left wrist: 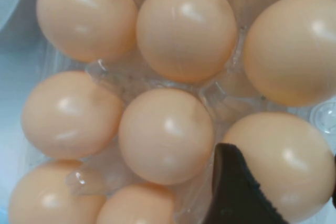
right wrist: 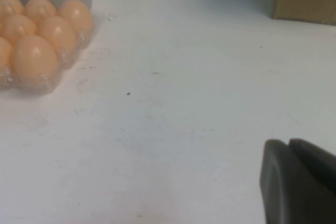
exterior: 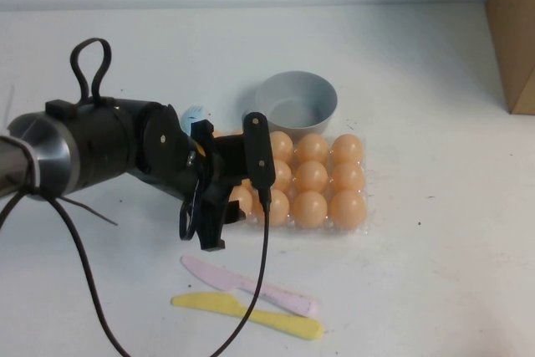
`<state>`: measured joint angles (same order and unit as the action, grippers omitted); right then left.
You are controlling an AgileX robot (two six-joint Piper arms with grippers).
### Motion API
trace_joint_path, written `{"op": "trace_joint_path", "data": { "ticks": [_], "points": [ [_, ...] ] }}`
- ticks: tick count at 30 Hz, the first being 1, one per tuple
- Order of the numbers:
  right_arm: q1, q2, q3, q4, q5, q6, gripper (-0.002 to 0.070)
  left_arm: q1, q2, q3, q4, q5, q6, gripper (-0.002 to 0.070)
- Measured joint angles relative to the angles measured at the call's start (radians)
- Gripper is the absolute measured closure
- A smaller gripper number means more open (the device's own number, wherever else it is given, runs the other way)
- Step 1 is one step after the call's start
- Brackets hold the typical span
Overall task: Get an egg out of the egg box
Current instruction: Pick up the egg from the plastic box, then place the egg in the bowl
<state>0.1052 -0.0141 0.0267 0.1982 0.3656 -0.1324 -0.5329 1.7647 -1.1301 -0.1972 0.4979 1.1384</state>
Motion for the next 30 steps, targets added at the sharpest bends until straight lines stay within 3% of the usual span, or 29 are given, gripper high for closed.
{"op": "trace_joint_path", "data": {
  "ticks": [18, 23, 30],
  "points": [
    [0.000, 0.000, 0.000, 0.000, 0.000, 0.000, 0.0694, -0.029, -0.132, 0.000, 0.010, 0.019, 0.000, 0.0358],
    [0.000, 0.000, 0.000, 0.000, 0.000, 0.000, 0.0694, -0.040, -0.139, -0.055, 0.011, -0.096, -0.035, 0.0358],
    [0.000, 0.000, 0.000, 0.000, 0.000, 0.000, 0.0694, -0.040, 0.006, -0.176, 0.011, -0.369, -0.206, 0.0358]
  ]
}}
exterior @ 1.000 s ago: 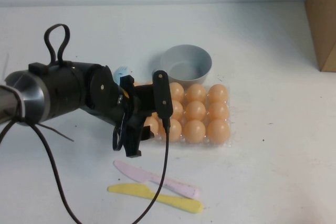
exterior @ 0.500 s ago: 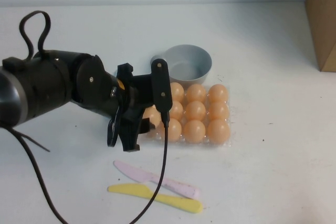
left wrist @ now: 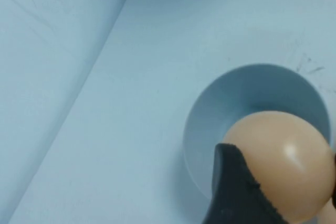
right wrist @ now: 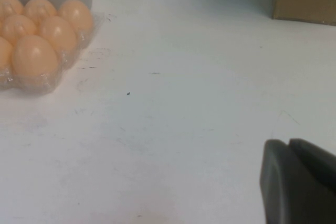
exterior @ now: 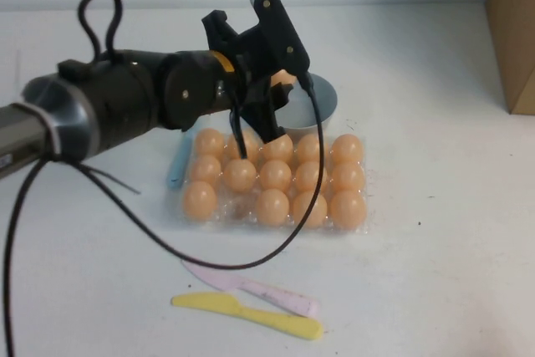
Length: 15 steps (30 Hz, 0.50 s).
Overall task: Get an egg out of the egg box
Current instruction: Place the egg in the bowl
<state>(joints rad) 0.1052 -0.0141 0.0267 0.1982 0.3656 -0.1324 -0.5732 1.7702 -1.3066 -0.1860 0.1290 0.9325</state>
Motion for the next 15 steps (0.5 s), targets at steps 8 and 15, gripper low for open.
{"op": "trace_joint_path", "data": {
  "ticks": [8, 15],
  "points": [
    [0.000, 0.000, 0.000, 0.000, 0.000, 0.000, 0.0694, 0.000, 0.275, -0.268, -0.002, -0.015, -0.100, 0.0358],
    [0.000, 0.000, 0.000, 0.000, 0.000, 0.000, 0.0694, 0.002, 0.375, -0.361, -0.002, 0.046, -0.177, 0.0356]
  ]
}}
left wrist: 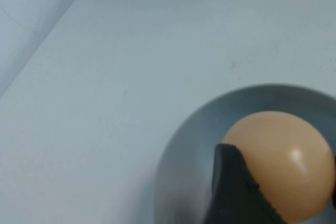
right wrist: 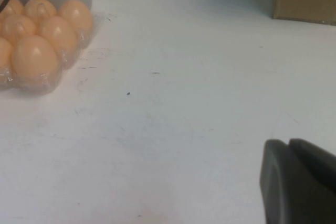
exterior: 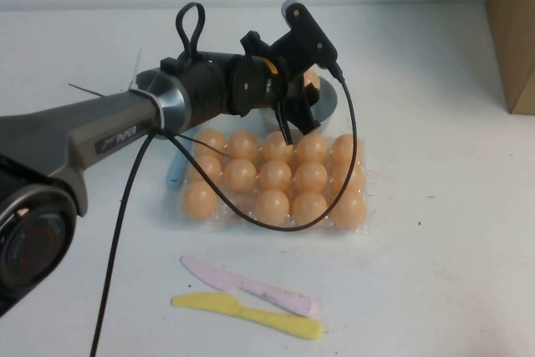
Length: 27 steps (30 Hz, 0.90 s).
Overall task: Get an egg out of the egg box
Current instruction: Place the egg in the bowl
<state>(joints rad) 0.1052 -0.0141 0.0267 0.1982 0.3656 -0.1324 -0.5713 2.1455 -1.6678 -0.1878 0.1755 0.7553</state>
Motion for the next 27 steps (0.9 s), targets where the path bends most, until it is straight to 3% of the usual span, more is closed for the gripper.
{"op": "trace_joint_path", "data": {
  "ticks": [17, 27],
  "points": [
    [0.000, 0.000, 0.000, 0.000, 0.000, 0.000, 0.0694, 0.016, -0.013, -0.004, 0.049, 0.042, -0.046, 0.0342],
    [0.000, 0.000, 0.000, 0.000, 0.000, 0.000, 0.0694, 0.016, -0.013, -0.004, 0.053, 0.036, -0.051, 0.0246]
  ]
}}
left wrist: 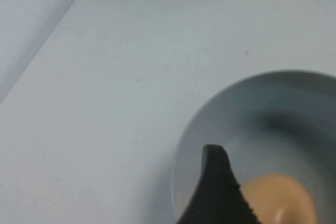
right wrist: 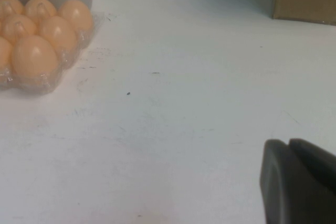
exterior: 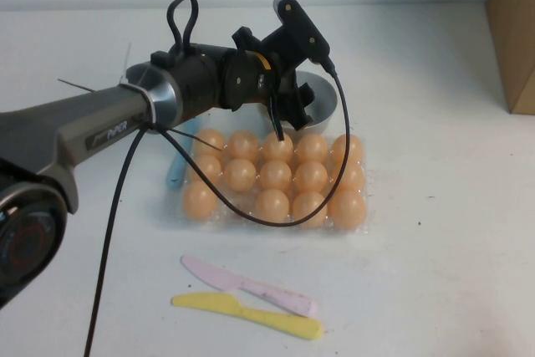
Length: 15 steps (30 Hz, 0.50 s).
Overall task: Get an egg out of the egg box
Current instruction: Place the egg in the bowl
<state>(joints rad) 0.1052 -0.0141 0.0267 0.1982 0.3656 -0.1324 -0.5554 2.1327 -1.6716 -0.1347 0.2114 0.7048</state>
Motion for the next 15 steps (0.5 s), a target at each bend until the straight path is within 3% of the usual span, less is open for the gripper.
{"op": "trace_joint_path", "data": {
  "ticks": [9, 12, 15],
  "points": [
    [0.000, 0.000, 0.000, 0.000, 0.000, 0.000, 0.0694, 0.000, -0.021, 0.000, 0.091, 0.042, -0.020, 0.0252],
    [0.000, 0.000, 0.000, 0.000, 0.000, 0.000, 0.0694, 0.000, -0.073, 0.028, 0.149, 0.060, -0.096, 0.0308],
    [0.000, 0.000, 0.000, 0.000, 0.000, 0.000, 0.0694, 0.003, -0.163, 0.116, 0.189, 0.056, -0.176, 0.0454]
  ]
}}
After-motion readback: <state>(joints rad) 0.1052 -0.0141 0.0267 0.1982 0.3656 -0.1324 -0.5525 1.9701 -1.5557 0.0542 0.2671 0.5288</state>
